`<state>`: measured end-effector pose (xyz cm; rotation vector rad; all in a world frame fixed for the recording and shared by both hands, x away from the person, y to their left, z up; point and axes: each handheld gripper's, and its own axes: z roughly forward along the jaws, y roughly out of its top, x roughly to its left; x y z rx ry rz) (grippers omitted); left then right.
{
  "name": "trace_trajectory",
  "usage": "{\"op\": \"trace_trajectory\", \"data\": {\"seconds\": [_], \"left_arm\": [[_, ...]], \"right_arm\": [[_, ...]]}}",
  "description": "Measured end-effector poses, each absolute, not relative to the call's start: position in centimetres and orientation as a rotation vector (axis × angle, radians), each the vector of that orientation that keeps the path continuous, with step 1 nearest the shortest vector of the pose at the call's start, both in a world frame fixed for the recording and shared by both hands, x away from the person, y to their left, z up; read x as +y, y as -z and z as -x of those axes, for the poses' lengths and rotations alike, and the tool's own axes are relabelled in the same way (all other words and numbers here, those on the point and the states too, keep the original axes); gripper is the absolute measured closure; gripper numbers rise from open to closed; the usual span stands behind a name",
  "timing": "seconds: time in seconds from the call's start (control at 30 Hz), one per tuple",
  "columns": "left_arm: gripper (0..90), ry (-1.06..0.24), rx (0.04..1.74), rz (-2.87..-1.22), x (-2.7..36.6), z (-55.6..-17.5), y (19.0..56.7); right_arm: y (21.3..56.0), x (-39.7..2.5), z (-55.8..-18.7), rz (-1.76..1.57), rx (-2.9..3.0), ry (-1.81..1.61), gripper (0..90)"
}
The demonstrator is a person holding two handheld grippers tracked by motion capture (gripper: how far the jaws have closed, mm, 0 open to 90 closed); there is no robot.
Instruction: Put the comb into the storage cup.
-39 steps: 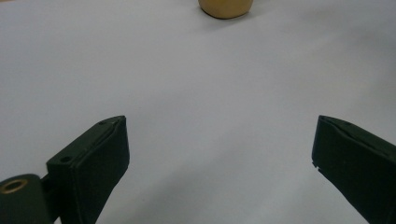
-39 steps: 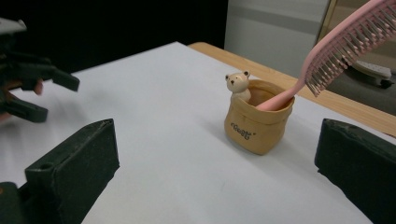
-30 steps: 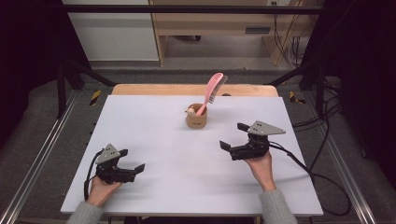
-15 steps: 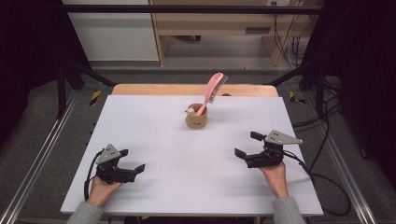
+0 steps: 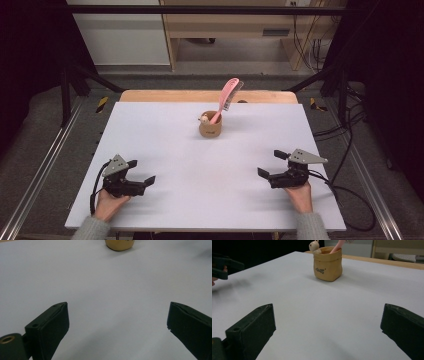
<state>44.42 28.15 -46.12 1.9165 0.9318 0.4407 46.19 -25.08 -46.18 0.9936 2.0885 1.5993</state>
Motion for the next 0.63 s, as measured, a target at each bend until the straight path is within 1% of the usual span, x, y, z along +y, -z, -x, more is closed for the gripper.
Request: {"op": "trace_trajectory", "data": {"seconds": [0.2, 0.63], "left_arm": [[4.1, -0.444, 0.931, -1.916, 28.15, -44.41, 46.12], [4.1, -0.447, 0.934, -1.918, 28.11, -44.47, 46.16]], "right_arm": [[46.69, -25.86, -46.08, -1.028, 2.089, -1.593, 0.0], [46.77, -25.87, -45.94, -1.011, 2.117, -1.578, 0.0]]}}
